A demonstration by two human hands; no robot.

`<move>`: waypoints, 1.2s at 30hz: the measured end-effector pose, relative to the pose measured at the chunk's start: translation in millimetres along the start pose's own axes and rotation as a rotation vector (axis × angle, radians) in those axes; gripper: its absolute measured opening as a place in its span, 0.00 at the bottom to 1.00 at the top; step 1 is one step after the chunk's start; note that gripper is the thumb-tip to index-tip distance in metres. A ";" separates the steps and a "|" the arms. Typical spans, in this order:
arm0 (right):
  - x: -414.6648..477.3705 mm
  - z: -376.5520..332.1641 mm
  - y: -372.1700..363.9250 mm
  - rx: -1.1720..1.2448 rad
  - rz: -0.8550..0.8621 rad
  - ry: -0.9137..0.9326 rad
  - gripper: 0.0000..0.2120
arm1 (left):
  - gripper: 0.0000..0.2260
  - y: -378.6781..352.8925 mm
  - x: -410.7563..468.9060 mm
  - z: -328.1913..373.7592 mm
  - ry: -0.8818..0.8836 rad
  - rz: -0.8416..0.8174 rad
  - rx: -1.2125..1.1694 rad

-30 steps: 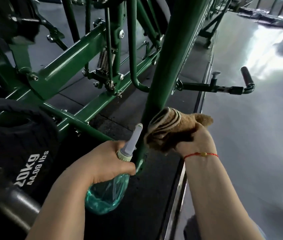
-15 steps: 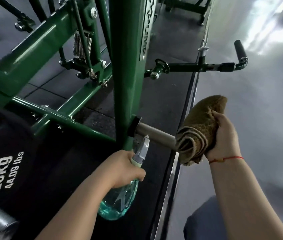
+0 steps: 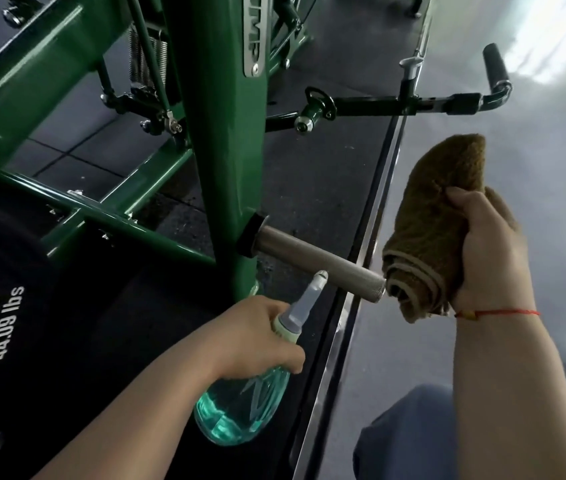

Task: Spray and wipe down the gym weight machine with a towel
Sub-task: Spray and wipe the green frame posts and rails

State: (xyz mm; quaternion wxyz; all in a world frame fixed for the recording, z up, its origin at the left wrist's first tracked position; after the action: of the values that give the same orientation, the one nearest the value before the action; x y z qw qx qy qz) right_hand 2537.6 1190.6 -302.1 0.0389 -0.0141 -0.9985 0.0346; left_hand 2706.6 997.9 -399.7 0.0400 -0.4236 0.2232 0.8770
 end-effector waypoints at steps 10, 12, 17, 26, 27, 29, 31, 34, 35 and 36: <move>-21.9 29.8 -62.0 -1.005 -0.627 0.376 0.15 | 0.18 7.3 -2.5 5.4 -0.013 0.011 -0.052; -35.6 40.4 -85.9 -1.273 -0.590 0.482 0.15 | 0.12 19.5 -6.2 4.2 -0.033 0.049 -0.082; -62.1 48.2 -147.4 -1.294 -0.457 0.742 0.14 | 0.14 54.2 -26.2 -21.8 -0.022 0.149 -0.087; -91.5 47.9 -157.7 -1.152 -0.653 0.998 0.19 | 0.16 85.5 -43.2 -48.0 0.007 0.191 -0.089; -98.5 47.3 -158.9 -1.159 -0.675 1.042 0.18 | 0.17 86.3 -43.3 -44.4 0.001 0.189 -0.099; -107.7 43.4 -162.2 -1.161 -0.700 1.113 0.17 | 0.19 86.6 -42.8 -38.0 -0.014 0.190 -0.120; -111.1 37.7 -163.2 -1.158 -0.700 1.173 0.12 | 0.19 84.3 -39.9 -32.0 -0.032 0.185 -0.133; -116.9 37.9 -165.2 -1.181 -0.701 1.214 0.05 | 0.13 81.2 -38.0 -29.7 -0.031 0.176 -0.155; -118.4 41.3 -165.4 -1.216 -0.720 1.199 0.05 | 0.14 80.3 -37.6 -29.7 -0.026 0.173 -0.154; -118.5 44.8 -165.9 -1.246 -0.742 1.170 0.06 | 0.15 81.2 -37.4 -31.3 -0.015 0.177 -0.151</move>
State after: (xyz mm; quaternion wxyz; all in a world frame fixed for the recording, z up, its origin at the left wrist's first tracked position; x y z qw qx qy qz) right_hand 2647.9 1018.5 -344.1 0.5300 0.2725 -0.5990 -0.5348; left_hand 2732.2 916.2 -359.2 -0.0681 -0.3973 0.1925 0.8947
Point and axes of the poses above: each hand's wrist, its own x-axis towards the middle knuckle, its own y-axis out of the back of the hand, z = x × y, the point moved 10 cm from there along x, towards the middle knuckle, and after that the axes turned 15 degrees about y, right-handed, at the moved point
